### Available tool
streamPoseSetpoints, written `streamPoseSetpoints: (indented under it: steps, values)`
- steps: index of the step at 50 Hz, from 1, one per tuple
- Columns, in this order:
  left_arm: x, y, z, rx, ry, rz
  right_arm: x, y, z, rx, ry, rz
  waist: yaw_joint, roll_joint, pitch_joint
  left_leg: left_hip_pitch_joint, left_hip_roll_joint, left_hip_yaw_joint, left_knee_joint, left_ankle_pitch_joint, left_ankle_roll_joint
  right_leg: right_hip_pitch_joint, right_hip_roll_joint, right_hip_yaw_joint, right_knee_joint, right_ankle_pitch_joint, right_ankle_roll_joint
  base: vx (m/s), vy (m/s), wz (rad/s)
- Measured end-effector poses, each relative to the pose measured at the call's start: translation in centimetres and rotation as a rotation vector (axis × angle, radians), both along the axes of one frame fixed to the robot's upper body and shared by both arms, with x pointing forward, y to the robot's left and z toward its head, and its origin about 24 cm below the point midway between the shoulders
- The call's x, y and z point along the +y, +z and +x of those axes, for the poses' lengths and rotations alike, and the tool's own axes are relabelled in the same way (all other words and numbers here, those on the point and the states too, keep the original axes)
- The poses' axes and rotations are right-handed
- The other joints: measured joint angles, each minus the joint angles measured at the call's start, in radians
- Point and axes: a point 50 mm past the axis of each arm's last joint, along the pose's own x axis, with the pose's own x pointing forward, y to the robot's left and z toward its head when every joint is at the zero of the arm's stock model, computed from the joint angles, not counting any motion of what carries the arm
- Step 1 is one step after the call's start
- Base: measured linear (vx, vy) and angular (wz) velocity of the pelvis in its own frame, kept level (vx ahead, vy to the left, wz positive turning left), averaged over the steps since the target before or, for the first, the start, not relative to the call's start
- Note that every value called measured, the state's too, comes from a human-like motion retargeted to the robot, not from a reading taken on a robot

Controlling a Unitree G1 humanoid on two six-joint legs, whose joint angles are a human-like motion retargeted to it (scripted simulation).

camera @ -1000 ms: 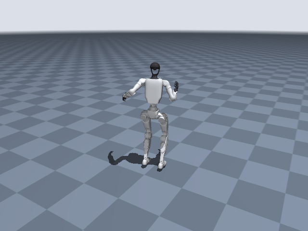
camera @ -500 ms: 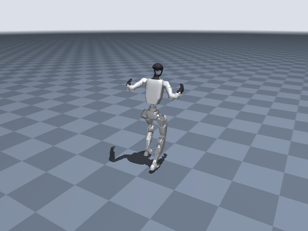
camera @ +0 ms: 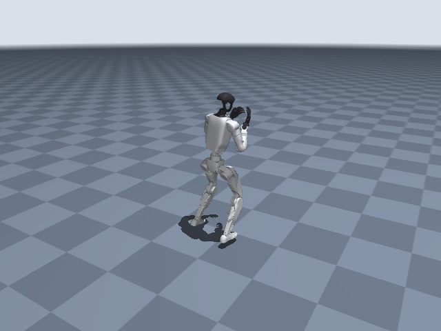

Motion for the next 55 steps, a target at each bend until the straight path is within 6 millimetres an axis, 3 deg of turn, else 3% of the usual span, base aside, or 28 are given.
streamPoseSetpoints:
  steps: [3, 7, 13, 17, 20, 25, 29, 32, 36, 43, 45, 50, 53, 55]
  values:
    - [-0.8, -0.2, 0.7, -0.036, 0.053, 0.104, -0.2, 0.2, 0.4, -0.022, -0.089, -0.031, -0.033, 0.036, 0.027, 0.063, 0.026, -0.024, -0.017, -0.041, -0.011, 0.021, 0.013, 0.031, -0.006, -0.009, 0.004, -0.07, 0.28, -0.45]
    - [-1.7, -0.4, 1.2, -0.088, 0.110, 0.225, -0.3, 1.5, -0.3, -0.126, -0.218, -0.039, -0.116, 0.088, 0.028, 0.144, 0.003, -0.041, -0.091, -0.105, -0.011, 0.022, 0.037, 0.102, -0.047, 0.056, 0.049, -0.08, 0.35, -0.58]
    - [-2.3, -2.2, 1.8, -0.025, 0.085, 0.377, 0.0, 3.3, -1.5, -0.308, -0.380, -0.034, -0.241, 0.104, 0.020, 0.223, -0.054, 0.011, -0.250, -0.180, 0.037, 0.010, 0.089, 0.288, -0.122, 0.256, 0.198, -0.10, 0.34, -0.50]
    - [-1.2, -3.6, 1.7, 0.067, 0.061, 0.348, -0.1, 3.7, -1.9, -0.396, -0.478, -0.066, -0.237, 0.085, 0.049, 0.216, -0.021, 0.035, -0.243, -0.205, 0.037, -0.018, 0.148, 0.290, -0.104, 0.366, 0.205, -0.12, 0.14, -0.27]
    - [0.4, -4.5, 1.2, 0.132, 0.063, 0.237, -0.5, 3.4, -1.7, -0.411, -0.549, -0.101, -0.174, 0.062, 0.070, 0.179, -0.025, 0.043, -0.199, -0.221, 0.041, -0.073, 0.088, 0.246, -0.052, 0.311, 0.205, -0.15, 0.18, -0.07]
    - [3.3, -6.8, -0.2, 0.273, 0.087, 0.051, -1.2, 2.0, -1.2, -0.362, -0.613, -0.139, -0.047, -0.013, 0.055, 0.097, -0.127, -0.046, -0.188, -0.203, 0.035, -0.065, -0.030, 0.176, 0.013, 0.134, 0.148, -0.05, -0.08, 1.05]
    - [4.9, -8.2, -0.4, 0.360, 0.120, -0.034, -1.5, 0.7, -0.4, -0.302, -0.624, -0.201, 0.091, -0.050, 0.066, 0.044, -0.175, -0.154, -0.173, -0.177, -0.007, 0.012, -0.089, 0.070, -0.026, 0.002, 0.085, -0.05, -0.25, 1.51]
    - [5.6, -9.1, 0.0, 0.415, 0.125, -0.077, -1.7, -0.2, 0.6, -0.250, -0.637, -0.278, 0.189, -0.042, 0.089, 0.002, -0.175, -0.233, -0.147, -0.146, -0.062, 0.057, -0.106, -0.039, -0.062, -0.062, 0.051, -0.08, -0.27, 1.28]
    - [5.9, -10.7, 0.7, 0.511, 0.120, -0.106, -2.1, -1.8, 2.1, -0.165, -0.653, -0.389, 0.253, -0.004, 0.124, -0.053, -0.115, -0.268, -0.113, -0.081, -0.147, 0.093, -0.102, -0.165, -0.087, -0.082, 0.027, -0.10, -0.22, 0.97]
    - [6.8, -14.1, 0.7, 0.674, 0.149, -0.073, -2.7, -3.9, 2.7, -0.022, -0.596, -0.433, 0.199, 0.047, 0.126, 0.016, 0.107, -0.083, -0.023, -0.095, -0.155, 0.117, -0.100, -0.297, -0.126, -0.063, 0.022, -0.05, -0.05, 0.33]
    - [7.1, -13.9, 0.4, 0.671, 0.147, -0.086, -2.9, -3.5, 2.4, -0.025, -0.587, -0.390, 0.168, 0.050, 0.121, 0.070, 0.126, -0.043, -0.046, -0.130, -0.147, 0.097, -0.107, -0.301, -0.105, -0.071, 0.027, -0.03, 0.10, -0.26]
    - [7.7, -10.4, -0.6, 0.512, 0.108, -0.126, -3.4, -1.1, 1.5, -0.124, -0.617, -0.247, 0.102, -0.012, 0.114, 0.156, 0.074, 0.043, -0.143, -0.267, -0.076, -0.011, -0.193, -0.279, 0.053, -0.052, 0.055, -0.06, 0.17, -0.59]
    - [7.9, -8.7, -1.2, 0.435, 0.080, -0.117, -3.1, 0.4, 1.2, -0.203, -0.622, -0.197, 0.091, -0.058, 0.108, 0.197, 0.053, 0.095, -0.185, -0.276, -0.050, -0.071, -0.279, -0.283, 0.132, 0.027, 0.042, -0.10, 0.16, -0.96]
    - [8.0, -8.3, -1.5, 0.424, 0.061, -0.095, -2.5, 1.3, 0.8, -0.270, -0.606, -0.182, 0.086, -0.084, 0.099, 0.230, 0.042, 0.126, -0.226, -0.263, -0.044, -0.097, -0.290, -0.253, 0.115, 0.050, 0.043, -0.07, 0.10, -0.93]
